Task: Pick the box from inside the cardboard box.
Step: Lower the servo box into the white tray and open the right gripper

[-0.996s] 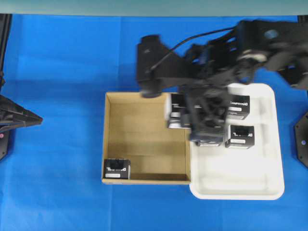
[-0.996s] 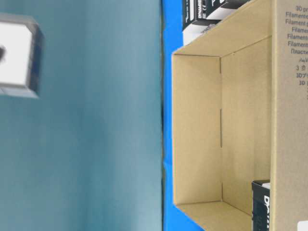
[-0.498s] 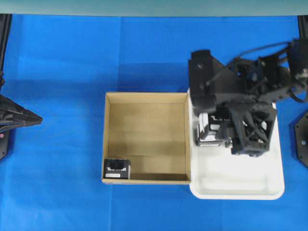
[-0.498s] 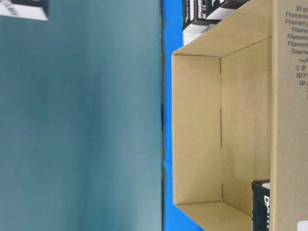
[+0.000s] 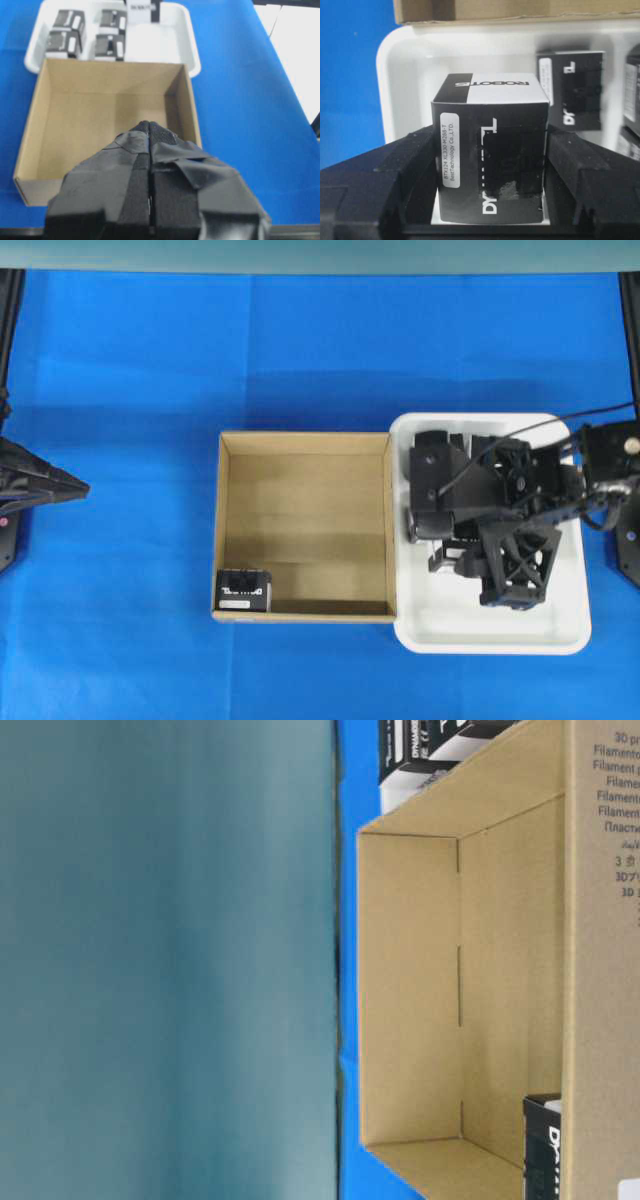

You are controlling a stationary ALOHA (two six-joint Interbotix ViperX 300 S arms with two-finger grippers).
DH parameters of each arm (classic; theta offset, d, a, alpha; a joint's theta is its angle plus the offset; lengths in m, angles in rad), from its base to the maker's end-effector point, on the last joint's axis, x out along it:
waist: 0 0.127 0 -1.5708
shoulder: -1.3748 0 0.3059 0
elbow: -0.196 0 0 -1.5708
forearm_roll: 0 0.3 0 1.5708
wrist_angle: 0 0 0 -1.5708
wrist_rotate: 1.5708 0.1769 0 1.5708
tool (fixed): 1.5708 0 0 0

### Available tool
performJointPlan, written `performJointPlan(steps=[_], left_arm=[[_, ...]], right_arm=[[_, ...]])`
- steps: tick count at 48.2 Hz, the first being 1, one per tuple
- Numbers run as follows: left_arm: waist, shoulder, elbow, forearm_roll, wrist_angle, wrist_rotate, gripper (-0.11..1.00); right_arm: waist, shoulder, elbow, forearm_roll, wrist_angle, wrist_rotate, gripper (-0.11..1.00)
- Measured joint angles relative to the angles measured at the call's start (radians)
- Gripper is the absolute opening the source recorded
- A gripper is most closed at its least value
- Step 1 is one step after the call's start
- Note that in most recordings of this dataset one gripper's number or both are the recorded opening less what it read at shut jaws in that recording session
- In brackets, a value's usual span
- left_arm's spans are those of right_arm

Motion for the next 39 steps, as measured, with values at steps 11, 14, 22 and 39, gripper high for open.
performJointPlan(steps=[11, 14, 22, 39], left_arm=[[0.000, 0.002, -0.002, 0.000, 0.002, 0.000, -0.07], [0.000, 0.003, -0.002, 0.000, 0.002, 0.000, -0.07], [0.000, 0.006, -0.002, 0.000, 0.002, -0.002, -0.07], [0.000, 0.011, -0.002, 0.000, 0.002, -0.002, -0.07]], right_arm=[[0.040, 0.075, 0.087, 0.002, -0.153, 0.037, 0.60], [0.051, 0.101, 0.089, 0.000, -0.173, 0.041, 0.60], [0.075, 0.181, 0.089, 0.002, -0.202, 0.040, 0.60], [0.064, 0.252, 0.083, 0.000, -0.239, 0.044, 0.60]])
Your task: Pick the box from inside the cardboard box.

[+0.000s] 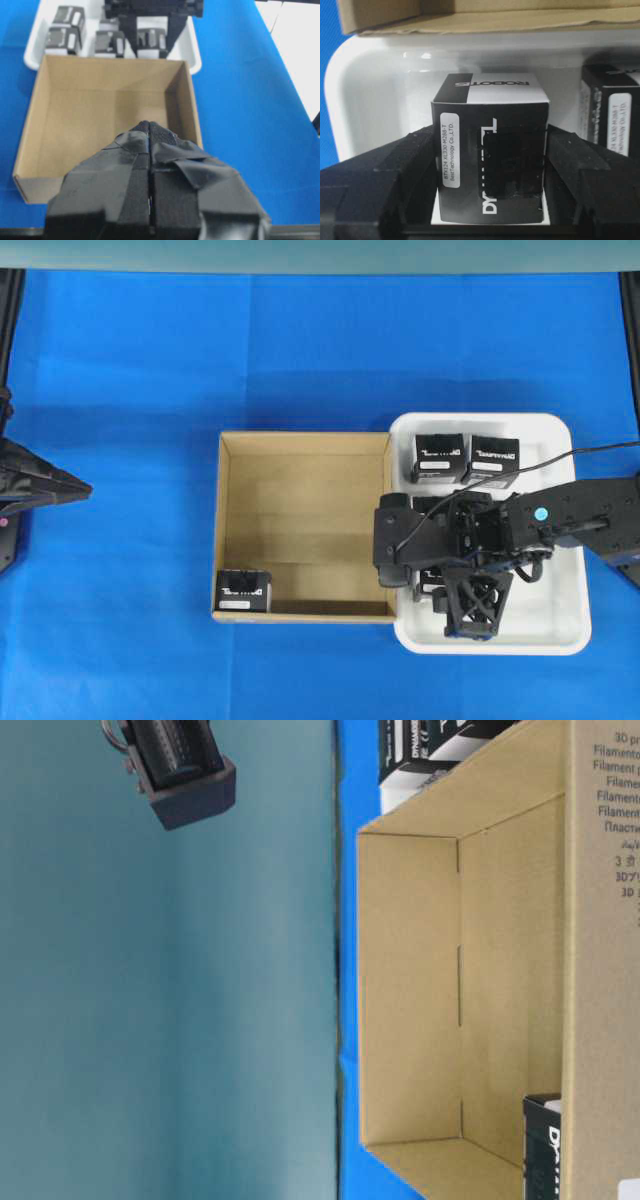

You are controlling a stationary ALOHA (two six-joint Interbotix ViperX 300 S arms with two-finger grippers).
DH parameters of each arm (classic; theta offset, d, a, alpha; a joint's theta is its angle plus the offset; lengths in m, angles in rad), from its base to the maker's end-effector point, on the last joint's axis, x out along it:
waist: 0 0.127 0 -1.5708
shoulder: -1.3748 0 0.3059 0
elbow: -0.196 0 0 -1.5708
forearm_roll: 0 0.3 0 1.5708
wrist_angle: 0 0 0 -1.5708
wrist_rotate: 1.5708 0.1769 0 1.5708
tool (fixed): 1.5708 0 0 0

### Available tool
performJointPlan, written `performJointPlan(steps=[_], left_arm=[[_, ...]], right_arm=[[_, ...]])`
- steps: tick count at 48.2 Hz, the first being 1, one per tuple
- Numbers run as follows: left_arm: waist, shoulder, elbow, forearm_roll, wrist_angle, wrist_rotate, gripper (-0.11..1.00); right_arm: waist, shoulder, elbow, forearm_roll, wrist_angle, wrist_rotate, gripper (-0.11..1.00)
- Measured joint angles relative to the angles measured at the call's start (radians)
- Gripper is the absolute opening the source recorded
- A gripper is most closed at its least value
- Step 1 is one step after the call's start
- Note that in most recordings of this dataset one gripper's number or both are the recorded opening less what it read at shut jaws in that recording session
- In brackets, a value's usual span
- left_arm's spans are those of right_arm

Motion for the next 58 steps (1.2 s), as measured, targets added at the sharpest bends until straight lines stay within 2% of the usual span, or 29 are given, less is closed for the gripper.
performJointPlan(steps=[27, 30, 35, 38, 49, 58], left_arm=[[0.000, 0.002, 0.000, 0.000, 0.002, 0.000, -0.07], [0.000, 0.003, 0.002, 0.000, 0.002, 0.000, -0.07], [0.000, 0.008, 0.000, 0.000, 0.000, 0.000, -0.07], [0.000, 0.008, 0.000, 0.000, 0.000, 0.000, -0.07], [0.000, 0.008, 0.000, 0.000, 0.002, 0.000, -0.07], [0.000, 0.008, 0.000, 0.000, 0.002, 0.000, -0.07]], right_arm=[[-0.003, 0.018, -0.003, 0.000, -0.003, -0.011, 0.61], [-0.003, 0.018, -0.005, 0.000, -0.002, -0.011, 0.68], [-0.002, 0.020, -0.006, 0.000, -0.006, -0.008, 0.90], [-0.003, 0.020, -0.009, 0.000, -0.009, -0.003, 0.95], [-0.009, 0.020, -0.025, 0.002, 0.017, 0.002, 0.96], [-0.015, -0.040, -0.051, 0.002, 0.075, 0.023, 0.96]])
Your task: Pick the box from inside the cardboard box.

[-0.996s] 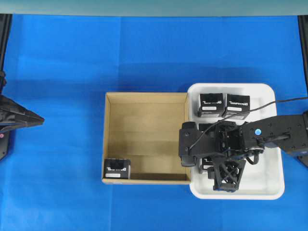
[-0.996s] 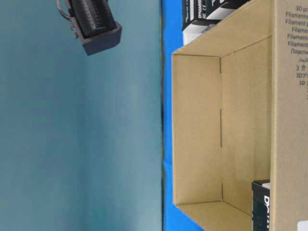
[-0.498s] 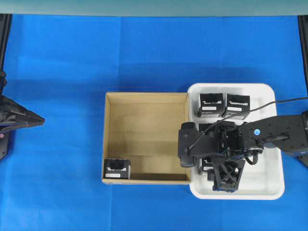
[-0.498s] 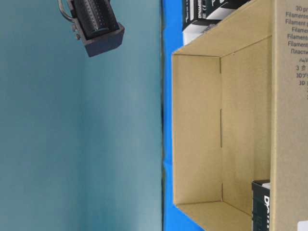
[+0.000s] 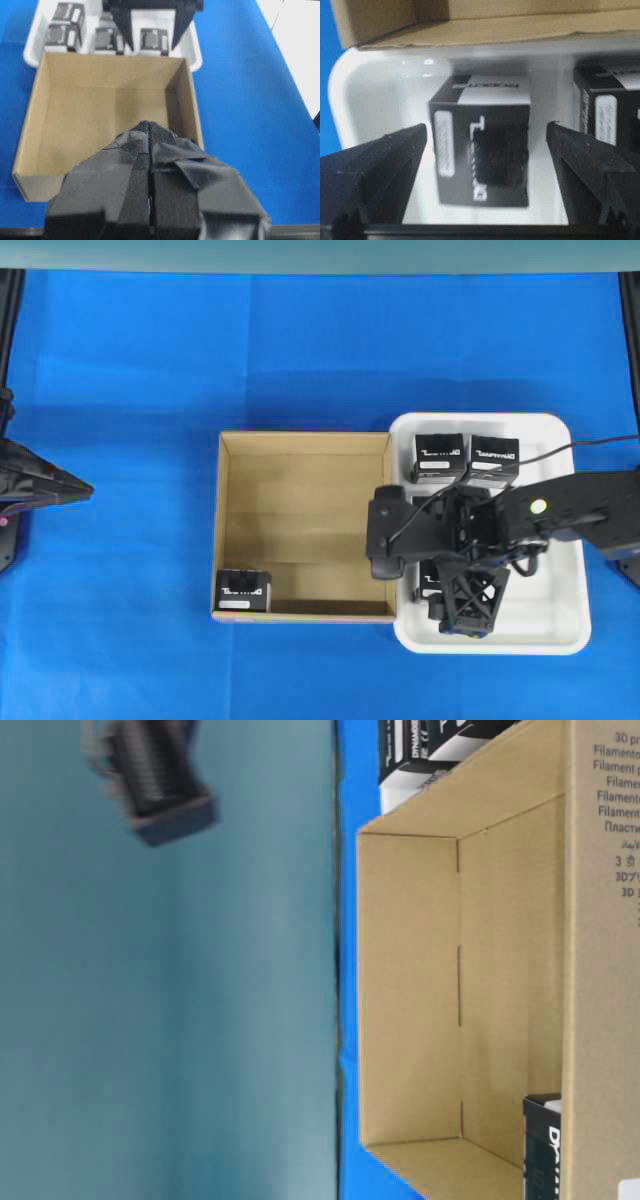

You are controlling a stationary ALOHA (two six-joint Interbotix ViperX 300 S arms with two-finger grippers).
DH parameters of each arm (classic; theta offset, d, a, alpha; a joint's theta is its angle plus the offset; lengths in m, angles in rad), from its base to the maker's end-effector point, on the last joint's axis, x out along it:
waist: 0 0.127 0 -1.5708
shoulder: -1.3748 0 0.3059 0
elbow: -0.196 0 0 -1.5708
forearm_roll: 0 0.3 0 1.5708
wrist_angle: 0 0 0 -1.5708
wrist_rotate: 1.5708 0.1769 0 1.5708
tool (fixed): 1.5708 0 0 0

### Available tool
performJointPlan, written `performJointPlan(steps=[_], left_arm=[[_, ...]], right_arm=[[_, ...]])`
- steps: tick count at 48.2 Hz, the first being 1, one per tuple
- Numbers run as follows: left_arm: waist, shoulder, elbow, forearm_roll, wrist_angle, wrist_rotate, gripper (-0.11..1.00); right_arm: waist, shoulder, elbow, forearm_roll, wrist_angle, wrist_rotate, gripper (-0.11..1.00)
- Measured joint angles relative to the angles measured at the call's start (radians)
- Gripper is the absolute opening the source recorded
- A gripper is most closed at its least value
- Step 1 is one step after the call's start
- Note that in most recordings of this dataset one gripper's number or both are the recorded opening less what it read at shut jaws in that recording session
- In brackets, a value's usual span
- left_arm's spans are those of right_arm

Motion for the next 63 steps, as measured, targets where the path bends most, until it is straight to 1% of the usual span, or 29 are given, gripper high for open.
performJointPlan(steps=[9, 16, 22, 28, 42, 63], left_arm=[[0.000, 0.002, 0.000, -0.002, 0.000, 0.000, -0.07], [0.000, 0.002, 0.000, -0.002, 0.000, 0.000, -0.07], [0.000, 0.002, 0.000, 0.000, -0.002, 0.000, -0.07], [0.000, 0.002, 0.000, 0.000, 0.000, 0.000, -0.07], [0.000, -0.003, 0.000, 0.000, 0.000, 0.000, -0.07], [0.000, -0.009, 0.002, 0.000, 0.000, 0.000, -0.07]], right_arm=[[-0.037, -0.124, -0.020, 0.000, 0.023, 0.018, 0.96], [-0.069, -0.233, -0.023, 0.000, 0.031, 0.021, 0.96], [-0.081, -0.296, -0.023, 0.000, 0.038, 0.021, 0.96], [-0.086, -0.345, -0.023, -0.002, 0.052, 0.023, 0.96], [-0.092, -0.405, -0.012, 0.000, 0.069, 0.023, 0.96], [-0.106, -0.552, 0.057, -0.002, 0.023, 0.023, 0.95]])
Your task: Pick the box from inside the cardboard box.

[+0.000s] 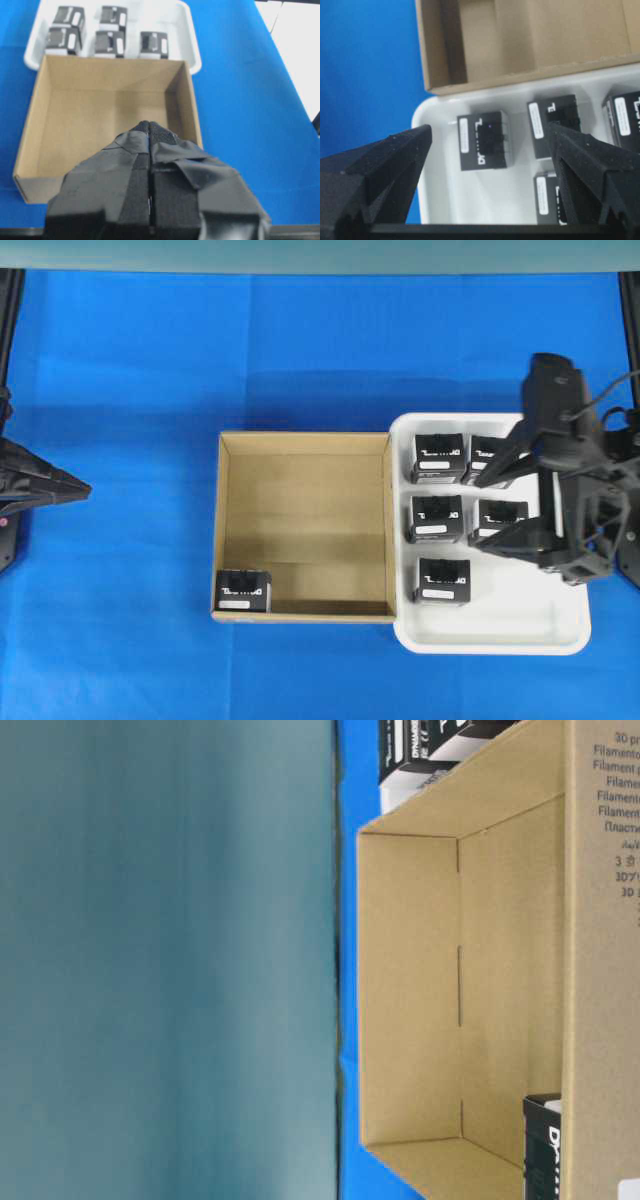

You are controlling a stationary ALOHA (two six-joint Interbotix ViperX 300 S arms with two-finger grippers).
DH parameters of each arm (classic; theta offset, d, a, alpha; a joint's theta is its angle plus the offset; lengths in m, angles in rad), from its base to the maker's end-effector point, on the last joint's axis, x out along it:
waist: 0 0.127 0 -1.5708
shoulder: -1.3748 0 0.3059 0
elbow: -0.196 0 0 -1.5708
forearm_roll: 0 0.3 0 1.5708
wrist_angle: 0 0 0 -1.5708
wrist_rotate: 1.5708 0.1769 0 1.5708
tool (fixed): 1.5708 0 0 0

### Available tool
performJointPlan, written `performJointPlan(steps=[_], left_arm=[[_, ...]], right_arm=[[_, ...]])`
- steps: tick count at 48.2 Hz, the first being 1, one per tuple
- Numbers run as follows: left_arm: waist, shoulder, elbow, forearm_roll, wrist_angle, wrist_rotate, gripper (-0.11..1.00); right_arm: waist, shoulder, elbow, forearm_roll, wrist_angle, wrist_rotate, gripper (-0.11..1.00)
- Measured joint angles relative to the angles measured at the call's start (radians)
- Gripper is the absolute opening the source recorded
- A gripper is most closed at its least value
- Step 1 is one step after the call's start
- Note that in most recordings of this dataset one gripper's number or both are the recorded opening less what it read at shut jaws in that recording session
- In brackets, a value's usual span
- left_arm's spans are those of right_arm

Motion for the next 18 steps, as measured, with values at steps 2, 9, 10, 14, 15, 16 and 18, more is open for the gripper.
performJointPlan(steps=[2, 9, 10, 14, 15, 16, 18], left_arm=[[0.000, 0.000, 0.000, 0.000, 0.000, 0.000, -0.07], [0.000, 0.000, -0.002, 0.000, 0.000, 0.000, -0.07], [0.000, 0.000, -0.002, 0.000, 0.000, 0.002, -0.07], [0.000, 0.000, -0.002, 0.000, 0.000, 0.000, -0.07], [0.000, 0.000, 0.000, 0.000, 0.000, 0.000, -0.07], [0.000, 0.000, -0.002, 0.000, 0.000, 0.000, -0.07], [0.000, 0.000, -0.002, 0.000, -0.002, 0.000, -0.07]], right_arm=[[-0.002, -0.018, 0.011, 0.000, -0.003, 0.000, 0.95], [-0.002, -0.075, 0.035, 0.000, -0.023, 0.000, 0.95], [0.000, -0.083, 0.037, 0.000, -0.026, 0.000, 0.95], [0.000, -0.107, 0.046, 0.000, -0.031, 0.000, 0.95], [0.000, -0.114, 0.049, 0.000, -0.029, 0.000, 0.95], [-0.002, -0.118, 0.051, 0.000, -0.026, 0.000, 0.95], [-0.002, -0.130, 0.057, 0.000, -0.018, 0.000, 0.95]])
